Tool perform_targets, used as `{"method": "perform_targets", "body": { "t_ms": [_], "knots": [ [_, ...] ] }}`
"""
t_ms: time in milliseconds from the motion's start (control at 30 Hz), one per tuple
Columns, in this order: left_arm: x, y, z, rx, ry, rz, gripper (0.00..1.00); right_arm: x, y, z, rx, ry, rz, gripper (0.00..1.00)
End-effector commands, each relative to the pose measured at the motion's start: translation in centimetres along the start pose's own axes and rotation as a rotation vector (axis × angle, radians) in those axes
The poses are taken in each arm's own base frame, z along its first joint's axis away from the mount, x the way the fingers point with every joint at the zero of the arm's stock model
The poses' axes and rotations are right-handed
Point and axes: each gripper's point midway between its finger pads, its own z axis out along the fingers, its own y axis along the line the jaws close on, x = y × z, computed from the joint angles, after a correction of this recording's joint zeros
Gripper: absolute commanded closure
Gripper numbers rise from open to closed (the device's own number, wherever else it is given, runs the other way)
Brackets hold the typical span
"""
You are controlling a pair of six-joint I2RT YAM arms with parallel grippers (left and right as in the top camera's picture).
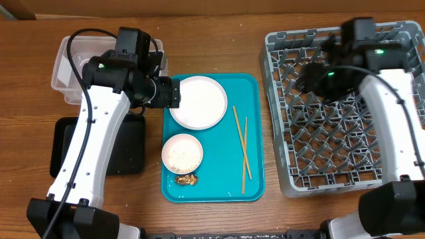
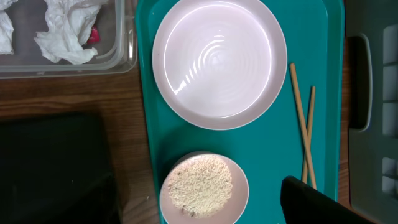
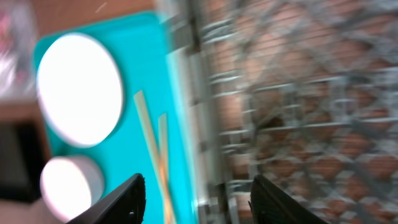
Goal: Sort waste into correct bins and load items into the dishwasher
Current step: 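Move the right gripper from the rack to the wooden chopsticks, then grasp the wooden chopsticks on the tray with the right gripper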
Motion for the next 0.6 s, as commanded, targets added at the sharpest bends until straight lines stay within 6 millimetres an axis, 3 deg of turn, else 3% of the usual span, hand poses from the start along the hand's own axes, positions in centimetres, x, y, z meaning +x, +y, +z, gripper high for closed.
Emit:
{"method": "perform_targets", "body": {
  "t_ms": [0,200,400,567],
  "knots": [
    [-0.3,0.0,0.0,-0.005,-0.003,-0.005,0.14,2.7,4.7,1.7,-0.081,0.082,-0.13,0.41],
    [0.0,0.4,0.0,-0.022,0.007,-0.008,0.15,6.4,7.3,4.9,-0.017,0.159,-0.242,0.4],
    [0.3,1.2,-0.1,-0.057,0.021,-0.035,0.15,10.1,8.2,8.2,-0.001,0.237,-0.296,0.4],
    [0.2,2.6,-0.3,-0.096,0.011,-0.14,0.11,12.9,7.6,11.3,0.069,0.277,-0.343,0.4]
  ]
}}
